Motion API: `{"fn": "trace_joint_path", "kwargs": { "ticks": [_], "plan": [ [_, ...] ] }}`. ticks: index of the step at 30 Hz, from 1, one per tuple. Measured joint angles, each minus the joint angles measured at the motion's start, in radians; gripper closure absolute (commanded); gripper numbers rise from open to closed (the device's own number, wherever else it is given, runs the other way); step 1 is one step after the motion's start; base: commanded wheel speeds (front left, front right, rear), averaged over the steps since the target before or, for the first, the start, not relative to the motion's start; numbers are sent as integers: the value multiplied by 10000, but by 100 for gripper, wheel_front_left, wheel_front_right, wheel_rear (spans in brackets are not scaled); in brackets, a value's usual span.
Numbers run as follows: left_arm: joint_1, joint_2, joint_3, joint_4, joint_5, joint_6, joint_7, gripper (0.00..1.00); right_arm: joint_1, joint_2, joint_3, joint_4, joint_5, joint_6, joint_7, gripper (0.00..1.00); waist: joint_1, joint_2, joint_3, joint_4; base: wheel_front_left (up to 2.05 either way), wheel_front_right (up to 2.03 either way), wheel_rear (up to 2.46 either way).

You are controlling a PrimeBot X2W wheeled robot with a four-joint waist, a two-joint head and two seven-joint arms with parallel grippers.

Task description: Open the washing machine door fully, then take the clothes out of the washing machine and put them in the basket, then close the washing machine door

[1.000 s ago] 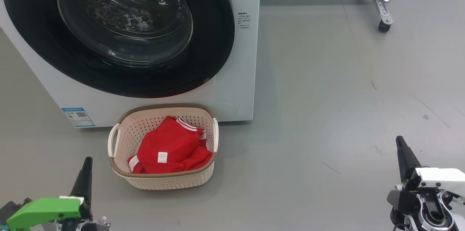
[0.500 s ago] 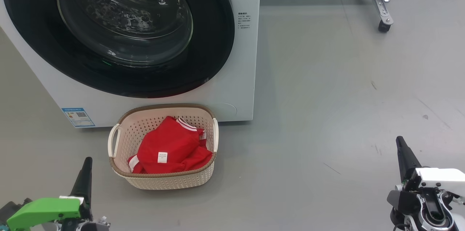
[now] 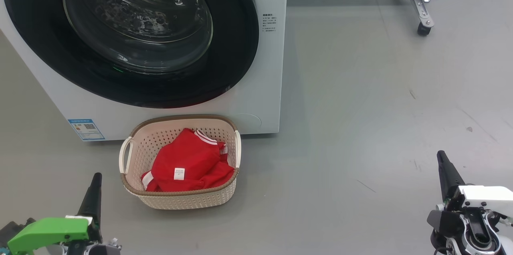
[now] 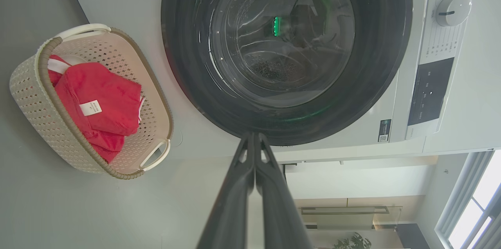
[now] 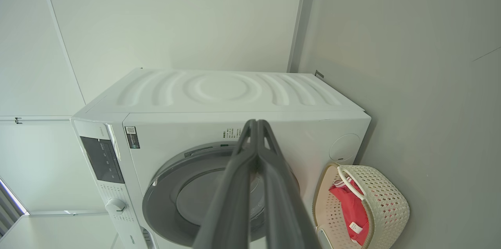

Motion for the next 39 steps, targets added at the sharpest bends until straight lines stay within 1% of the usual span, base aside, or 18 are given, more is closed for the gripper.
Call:
{"fn": "trace_joint_path", "kwargs": {
  "ticks": [39],
  "plan": [
    [-15,-10,40,35,0,-2,2,100,-7,4,-46,52,0,52,73,100,0,0,-2,0,0,0,0]
  ]
}}
